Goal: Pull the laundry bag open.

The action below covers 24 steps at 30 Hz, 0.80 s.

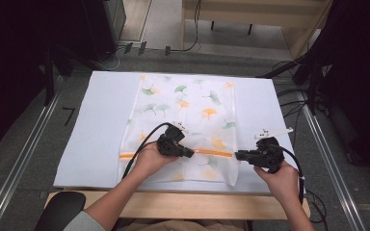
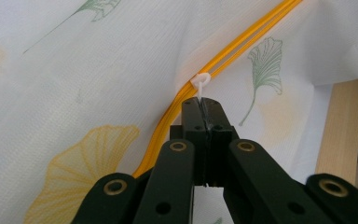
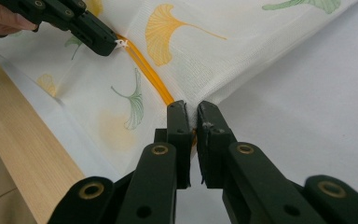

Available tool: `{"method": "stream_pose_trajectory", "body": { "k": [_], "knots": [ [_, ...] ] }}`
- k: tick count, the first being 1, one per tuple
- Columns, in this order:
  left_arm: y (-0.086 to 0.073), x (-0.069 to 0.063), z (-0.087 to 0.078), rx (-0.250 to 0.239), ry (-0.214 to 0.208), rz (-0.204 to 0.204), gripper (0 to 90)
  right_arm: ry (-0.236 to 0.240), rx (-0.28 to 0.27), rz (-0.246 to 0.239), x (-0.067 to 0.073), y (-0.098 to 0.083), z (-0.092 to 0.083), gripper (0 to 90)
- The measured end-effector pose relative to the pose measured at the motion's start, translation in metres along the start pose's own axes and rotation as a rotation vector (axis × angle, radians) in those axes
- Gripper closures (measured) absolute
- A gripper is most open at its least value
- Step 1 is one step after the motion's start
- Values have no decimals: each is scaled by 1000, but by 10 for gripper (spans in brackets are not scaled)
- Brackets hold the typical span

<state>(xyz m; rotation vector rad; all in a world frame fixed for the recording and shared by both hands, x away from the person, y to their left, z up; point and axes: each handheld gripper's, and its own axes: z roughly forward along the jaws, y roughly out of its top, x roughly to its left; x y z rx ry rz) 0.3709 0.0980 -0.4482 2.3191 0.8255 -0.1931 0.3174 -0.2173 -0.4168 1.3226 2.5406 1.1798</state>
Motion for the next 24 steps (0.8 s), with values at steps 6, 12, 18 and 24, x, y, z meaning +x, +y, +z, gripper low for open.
{"method": "stream_pose_trajectory", "body": {
  "k": [6, 12, 18, 24],
  "knots": [
    [-2, 1, -1, 4, 9, -9, 900, 5, 4, 2, -1, 1, 1, 864],
    [-3, 2, -3, -1, 10, -25, 900, 6, 2, -5, -1, 2, 1, 864],
    [-4, 2, -9, 23, 31, -26, 900, 6, 8, -6, -1, 3, 2, 864],
    [-2, 3, -14, 56, 33, -29, 900, 3, 4, -10, 0, 3, 1, 864]
  ]
}}
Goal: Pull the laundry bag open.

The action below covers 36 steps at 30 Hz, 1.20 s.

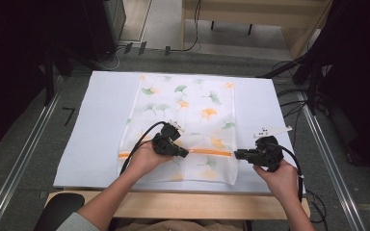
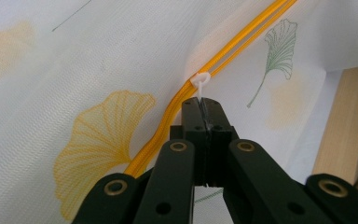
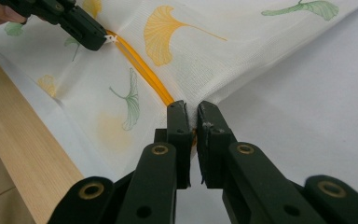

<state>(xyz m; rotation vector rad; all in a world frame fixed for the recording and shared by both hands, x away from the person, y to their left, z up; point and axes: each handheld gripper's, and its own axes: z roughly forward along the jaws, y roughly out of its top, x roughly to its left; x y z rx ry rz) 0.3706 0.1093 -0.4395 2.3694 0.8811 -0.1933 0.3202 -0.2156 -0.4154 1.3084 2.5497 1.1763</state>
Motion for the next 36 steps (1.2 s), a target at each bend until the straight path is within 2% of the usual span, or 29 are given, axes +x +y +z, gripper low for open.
{"method": "stream_pose_trajectory", "body": {
  "k": [17, 22, 36],
  "knots": [
    [-9, 6, -14, 50, 39, 17, 900, -6, 7, -8, 2, 0, 1, 864],
    [-13, 11, -19, 41, 30, 11, 900, -6, 6, -8, 2, 0, 1, 864],
    [-21, 18, -24, 46, 41, -7, 900, -5, 3, -8, 1, 0, 0, 863]
  ]
}}
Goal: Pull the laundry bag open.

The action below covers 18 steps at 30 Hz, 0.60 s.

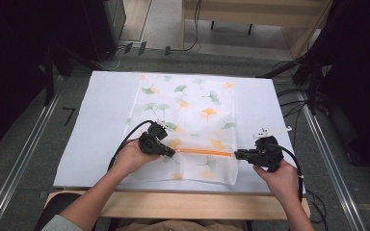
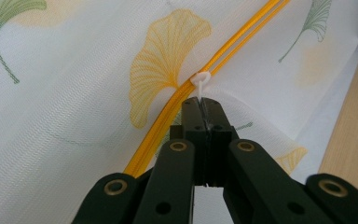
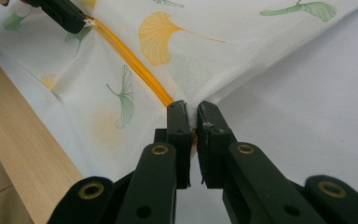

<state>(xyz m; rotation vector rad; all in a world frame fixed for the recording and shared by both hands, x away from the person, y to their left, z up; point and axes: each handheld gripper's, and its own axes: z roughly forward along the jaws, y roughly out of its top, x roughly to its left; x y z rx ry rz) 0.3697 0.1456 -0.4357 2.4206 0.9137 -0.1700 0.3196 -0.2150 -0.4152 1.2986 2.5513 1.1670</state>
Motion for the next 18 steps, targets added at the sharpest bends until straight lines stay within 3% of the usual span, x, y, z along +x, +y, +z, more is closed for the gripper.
{"method": "stream_pose_trajectory", "body": {
  "k": [18],
  "knots": [
    [-7, 8, -7, -5, -17, -20, 900, 3, 0, 0, -1, 0, 0, 863]
  ]
}}
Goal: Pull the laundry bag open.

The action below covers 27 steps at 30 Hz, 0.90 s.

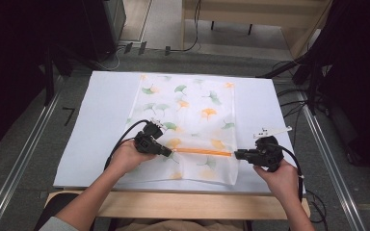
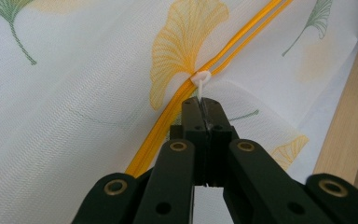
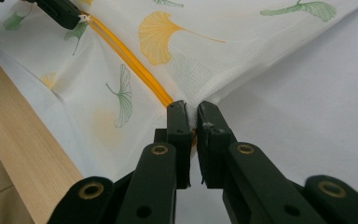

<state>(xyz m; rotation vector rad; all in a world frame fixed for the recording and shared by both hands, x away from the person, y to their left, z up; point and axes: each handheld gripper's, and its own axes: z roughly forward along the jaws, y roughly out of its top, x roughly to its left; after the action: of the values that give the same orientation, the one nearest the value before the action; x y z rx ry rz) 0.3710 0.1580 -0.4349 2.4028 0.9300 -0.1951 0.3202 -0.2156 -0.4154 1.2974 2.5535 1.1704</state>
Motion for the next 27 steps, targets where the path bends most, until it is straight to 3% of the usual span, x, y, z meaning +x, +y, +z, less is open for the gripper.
{"method": "stream_pose_trajectory", "body": {
  "k": [15, 27],
  "knots": [
    [-3, 4, 0, 20, 25, 1, 900, -5, 0, 8, 0, 0, -1, 863],
    [-11, 10, -6, 21, 34, -26, 900, -3, 4, 5, -2, 0, -1, 862]
  ]
}}
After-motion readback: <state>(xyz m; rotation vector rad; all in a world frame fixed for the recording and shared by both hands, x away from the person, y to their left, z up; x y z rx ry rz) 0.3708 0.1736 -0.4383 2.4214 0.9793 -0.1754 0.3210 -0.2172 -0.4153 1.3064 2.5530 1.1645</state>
